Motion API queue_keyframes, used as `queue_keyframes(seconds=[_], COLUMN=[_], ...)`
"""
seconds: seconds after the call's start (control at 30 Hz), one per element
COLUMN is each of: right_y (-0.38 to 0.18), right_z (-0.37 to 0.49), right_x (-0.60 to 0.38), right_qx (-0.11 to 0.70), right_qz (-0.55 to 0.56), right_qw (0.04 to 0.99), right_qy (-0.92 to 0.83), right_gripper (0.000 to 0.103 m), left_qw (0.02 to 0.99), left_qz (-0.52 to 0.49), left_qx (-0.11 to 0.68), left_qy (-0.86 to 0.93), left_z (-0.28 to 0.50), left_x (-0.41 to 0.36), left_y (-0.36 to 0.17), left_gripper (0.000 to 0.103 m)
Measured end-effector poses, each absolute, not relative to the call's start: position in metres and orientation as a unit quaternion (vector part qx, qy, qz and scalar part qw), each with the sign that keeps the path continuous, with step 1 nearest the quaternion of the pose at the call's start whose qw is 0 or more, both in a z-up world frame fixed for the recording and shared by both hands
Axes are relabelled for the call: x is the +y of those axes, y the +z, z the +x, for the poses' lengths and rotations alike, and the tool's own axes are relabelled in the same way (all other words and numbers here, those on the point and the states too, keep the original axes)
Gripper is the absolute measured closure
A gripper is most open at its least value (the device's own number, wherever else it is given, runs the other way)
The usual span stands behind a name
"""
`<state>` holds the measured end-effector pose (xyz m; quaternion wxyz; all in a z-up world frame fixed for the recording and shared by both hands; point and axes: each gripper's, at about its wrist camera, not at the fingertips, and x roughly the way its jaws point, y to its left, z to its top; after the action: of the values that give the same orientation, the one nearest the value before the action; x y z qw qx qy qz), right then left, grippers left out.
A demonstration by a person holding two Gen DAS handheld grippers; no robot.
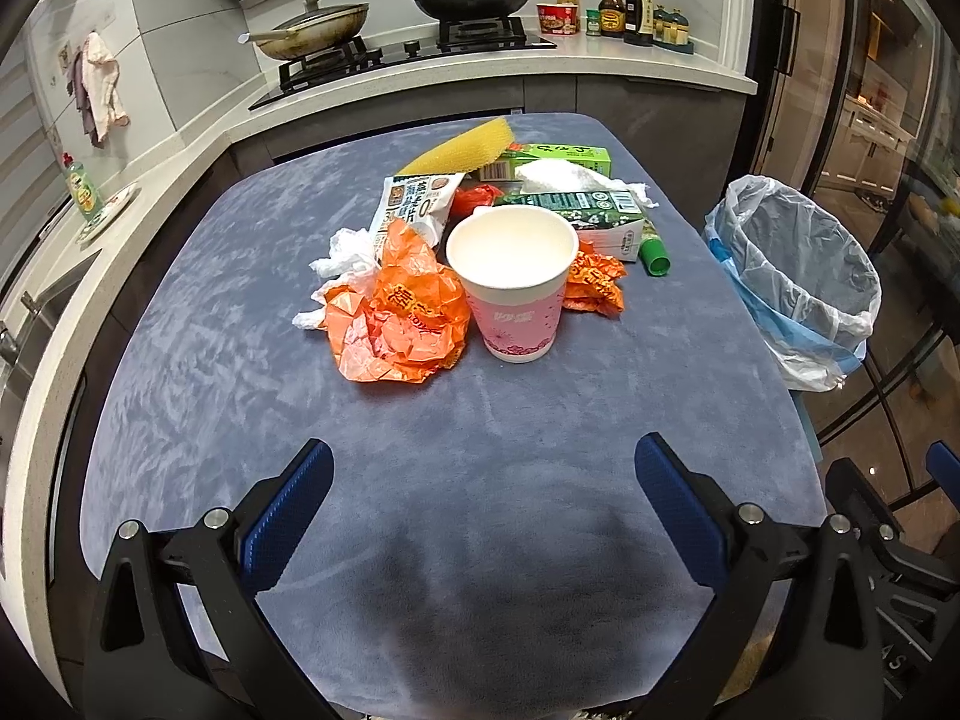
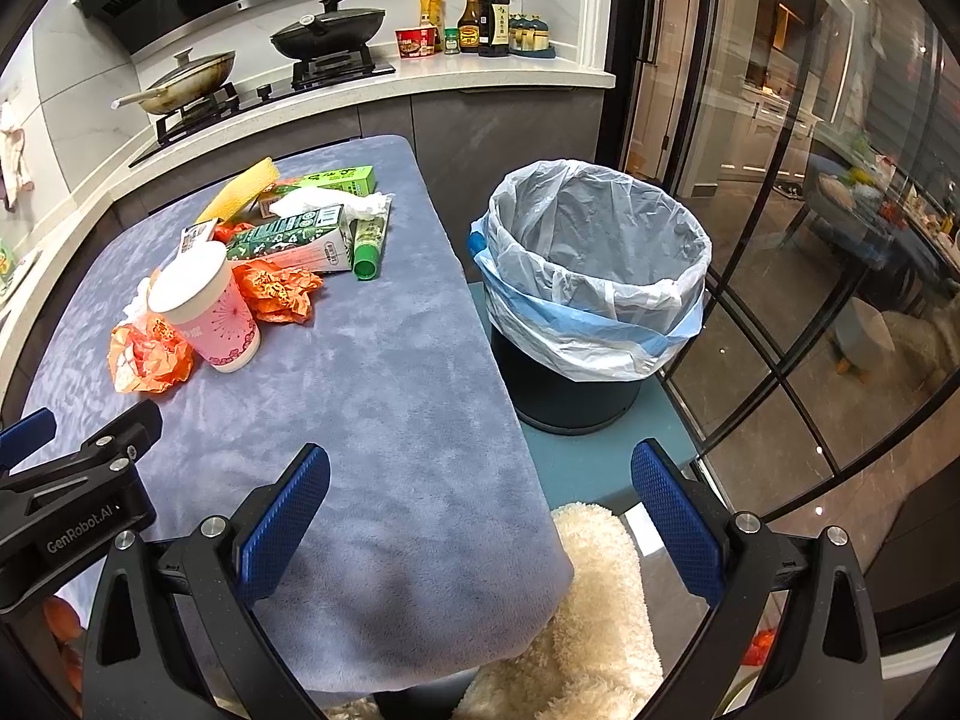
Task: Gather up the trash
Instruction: 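Grasp the orange wrapper with the left tool while the right tool grasps the pink cup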
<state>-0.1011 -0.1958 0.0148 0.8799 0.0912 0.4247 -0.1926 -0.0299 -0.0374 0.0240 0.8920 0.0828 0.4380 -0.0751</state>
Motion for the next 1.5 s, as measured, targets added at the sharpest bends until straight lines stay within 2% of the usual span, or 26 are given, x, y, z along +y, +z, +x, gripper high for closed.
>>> queue_keyframes(seconds=[0.3,0.73,0.83,0.9,0.97,1.07,1.2,1.3,1.4,1.5], right_y=[0.006,-0.01,-0.01,-0.009,-0.007,0.0,0.011,0.017,0.021,0.017], right_z=[-0.086,-0.027,-0.013,-0.002,0.009,0.022,0.035,0.047,0.061,0.074], right_x=[-0.194,-0.174,-0.167,-0.163,-0.158,-0.153,-0.147,-0.141,-0.133,-0.126], right_qx=[0.434,0.453,0.454,0.453,0.449,0.44,0.426,0.421,0.415,0.418], right_qz=[0.09,0.071,0.065,0.065,0.065,0.063,0.065,0.07,0.068,0.067], right_qw=[0.878,0.878,0.88,0.881,0.885,0.891,0.899,0.902,0.906,0.905], right_qy=[-0.181,-0.139,-0.127,-0.117,-0.107,-0.095,-0.081,-0.065,-0.049,-0.033], right_gripper=[0.007,0.007,0.007,0.007,0.007,0.007,0.009,0.016,0.026,0.041], left_qw=[0.889,0.873,0.869,0.863,0.856,0.849,0.854,0.857,0.858,0.858], left_qz=[0.033,-0.068,-0.071,-0.067,-0.064,-0.065,-0.061,-0.056,-0.057,-0.056], left_qx=[0.455,0.482,0.489,0.5,0.512,0.521,0.511,0.505,0.503,0.504], left_qy=[-0.044,0.006,-0.008,-0.018,-0.038,-0.063,-0.08,-0.082,-0.081,-0.077], left_z=[-0.005,0.076,0.091,0.097,0.104,0.104,0.095,0.087,0.082,0.074], left_x=[-0.002,0.069,0.068,0.063,0.058,0.053,0.053,0.055,0.059,0.067], left_y=[0.012,-0.02,-0.029,-0.037,-0.044,-0.049,-0.043,-0.038,-0.034,-0.031], left_gripper=[0.007,0.007,0.017,0.034,0.047,0.075,0.077,0.078,0.078,0.078])
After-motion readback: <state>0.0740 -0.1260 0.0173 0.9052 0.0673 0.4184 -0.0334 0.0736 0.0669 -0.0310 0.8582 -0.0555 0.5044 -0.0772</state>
